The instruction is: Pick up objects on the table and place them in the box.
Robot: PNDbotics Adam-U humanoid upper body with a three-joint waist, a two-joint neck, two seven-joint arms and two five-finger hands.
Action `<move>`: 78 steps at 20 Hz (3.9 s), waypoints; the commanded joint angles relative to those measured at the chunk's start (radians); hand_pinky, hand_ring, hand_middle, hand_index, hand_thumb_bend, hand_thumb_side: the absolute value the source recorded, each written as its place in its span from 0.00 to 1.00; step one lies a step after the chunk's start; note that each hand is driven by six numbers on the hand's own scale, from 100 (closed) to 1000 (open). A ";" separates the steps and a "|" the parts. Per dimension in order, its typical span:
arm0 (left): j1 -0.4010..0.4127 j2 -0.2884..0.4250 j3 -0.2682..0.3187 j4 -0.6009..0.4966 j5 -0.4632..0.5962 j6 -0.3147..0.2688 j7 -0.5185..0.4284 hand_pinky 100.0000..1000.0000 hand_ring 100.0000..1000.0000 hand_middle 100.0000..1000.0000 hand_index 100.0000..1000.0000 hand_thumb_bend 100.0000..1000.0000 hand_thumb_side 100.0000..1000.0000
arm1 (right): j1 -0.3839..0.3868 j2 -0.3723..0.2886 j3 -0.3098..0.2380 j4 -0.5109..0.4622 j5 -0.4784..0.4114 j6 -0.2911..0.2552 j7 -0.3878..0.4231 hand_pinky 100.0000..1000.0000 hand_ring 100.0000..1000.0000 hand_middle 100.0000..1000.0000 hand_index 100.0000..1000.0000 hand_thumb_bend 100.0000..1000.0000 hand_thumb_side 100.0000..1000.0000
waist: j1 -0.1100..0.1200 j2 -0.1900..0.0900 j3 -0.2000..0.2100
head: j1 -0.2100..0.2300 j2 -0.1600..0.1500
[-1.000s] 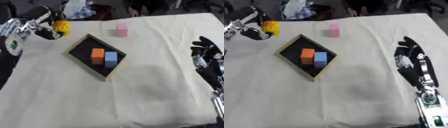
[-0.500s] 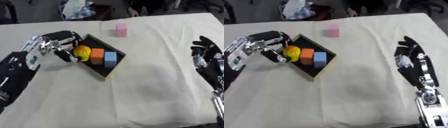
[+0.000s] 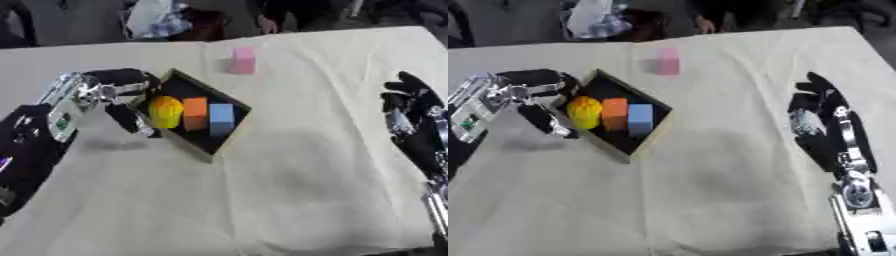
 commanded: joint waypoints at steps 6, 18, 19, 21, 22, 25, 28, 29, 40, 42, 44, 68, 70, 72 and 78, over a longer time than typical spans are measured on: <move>0.045 0.100 0.125 -0.167 0.033 0.090 0.103 0.75 0.66 0.74 0.84 0.56 0.50 | -0.043 -0.071 -0.012 -0.003 0.005 -0.003 -0.003 0.80 0.77 0.76 0.93 0.00 0.47 | -0.001 -0.016 0.016 | -0.013 0.005; 0.290 0.070 0.381 -0.481 0.226 0.203 0.297 0.73 0.56 0.64 0.76 0.39 0.48 | -0.303 -0.367 0.059 0.104 0.009 -0.055 0.079 0.80 0.78 0.78 0.93 0.00 0.33 | -0.021 -0.008 0.082 | -0.037 0.005; 0.314 0.055 0.399 -0.506 0.241 0.208 0.312 0.73 0.56 0.63 0.76 0.39 0.48 | -0.327 -0.392 0.069 0.127 -0.002 -0.059 0.091 0.80 0.78 0.78 0.93 0.00 0.33 | -0.022 -0.007 0.092 | -0.041 0.005; 0.363 0.028 0.427 -0.555 0.271 0.220 0.342 0.72 0.56 0.63 0.75 0.38 0.48 | -0.376 -0.441 0.080 0.174 -0.029 -0.061 0.116 0.80 0.78 0.78 0.94 0.00 0.32 | -0.023 -0.005 0.112 | -0.053 0.003; 0.389 0.015 0.437 -0.581 0.287 0.228 0.358 0.72 0.55 0.62 0.75 0.38 0.48 | -0.402 -0.463 0.084 0.200 -0.042 -0.060 0.127 0.80 0.78 0.78 0.94 0.00 0.32 | -0.023 -0.004 0.121 | -0.059 0.001; 0.471 -0.019 0.454 -0.662 0.338 0.263 0.408 0.72 0.55 0.61 0.74 0.37 0.49 | -0.484 -0.490 0.088 0.281 -0.059 -0.061 0.144 0.80 0.79 0.79 0.94 0.00 0.30 | -0.023 -0.004 0.147 | -0.077 -0.002; 0.539 -0.051 0.458 -0.742 0.387 0.303 0.458 0.71 0.53 0.60 0.73 0.35 0.49 | -0.564 -0.480 0.091 0.362 -0.045 -0.064 0.156 0.81 0.80 0.81 0.95 0.00 0.31 | -0.023 -0.005 0.169 | -0.091 -0.007; 0.557 -0.063 0.457 -0.761 0.403 0.318 0.474 0.71 0.53 0.59 0.73 0.34 0.49 | -0.591 -0.471 0.091 0.388 -0.036 -0.061 0.165 0.81 0.82 0.83 0.96 0.00 0.32 | -0.023 -0.005 0.177 | -0.098 -0.009; 0.613 -0.159 0.410 -0.811 0.582 0.377 0.651 0.69 0.51 0.57 0.71 0.31 0.49 | -0.879 -0.334 0.008 0.679 0.082 0.054 0.142 0.83 0.85 0.87 0.97 0.00 0.34 | -0.032 0.000 0.267 | -0.186 -0.031; 0.610 -0.170 0.404 -0.808 0.615 0.375 0.669 0.69 0.51 0.56 0.71 0.31 0.50 | -0.918 -0.309 -0.014 0.732 0.090 0.079 0.110 0.83 0.85 0.87 0.97 0.00 0.37 | -0.034 0.002 0.285 | -0.204 -0.036; 0.606 -0.175 0.399 -0.807 0.647 0.371 0.670 0.69 0.51 0.56 0.71 0.31 0.50 | -0.947 -0.288 -0.030 0.785 0.095 0.100 0.079 0.83 0.86 0.88 0.97 0.00 0.39 | -0.037 0.004 0.305 | -0.224 -0.040; 0.606 -0.198 0.385 -0.811 0.688 0.365 0.609 0.70 0.52 0.57 0.72 0.31 0.53 | -0.998 -0.255 -0.015 1.403 0.206 0.031 -0.030 0.83 0.86 0.85 0.97 0.00 0.51 | -0.038 0.007 0.396 | -0.339 -0.059; 0.607 -0.196 0.384 -0.811 0.686 0.366 0.605 0.70 0.52 0.57 0.72 0.31 0.53 | -1.000 -0.255 0.016 1.405 0.239 0.020 -0.001 0.83 0.86 0.85 0.96 0.00 0.48 | -0.038 0.006 0.396 | -0.340 -0.059; 0.608 -0.196 0.383 -0.811 0.684 0.366 0.600 0.70 0.52 0.57 0.72 0.31 0.53 | -1.002 -0.256 0.046 1.403 0.276 0.002 0.034 0.84 0.87 0.86 0.96 0.00 0.46 | -0.039 0.006 0.396 | -0.340 -0.060; 0.610 -0.197 0.382 -0.809 0.681 0.366 0.593 0.70 0.52 0.57 0.72 0.31 0.54 | -1.008 -0.252 0.036 1.374 0.513 -0.045 0.192 0.85 0.88 0.88 0.97 0.00 0.35 | -0.038 0.007 0.392 | -0.337 -0.060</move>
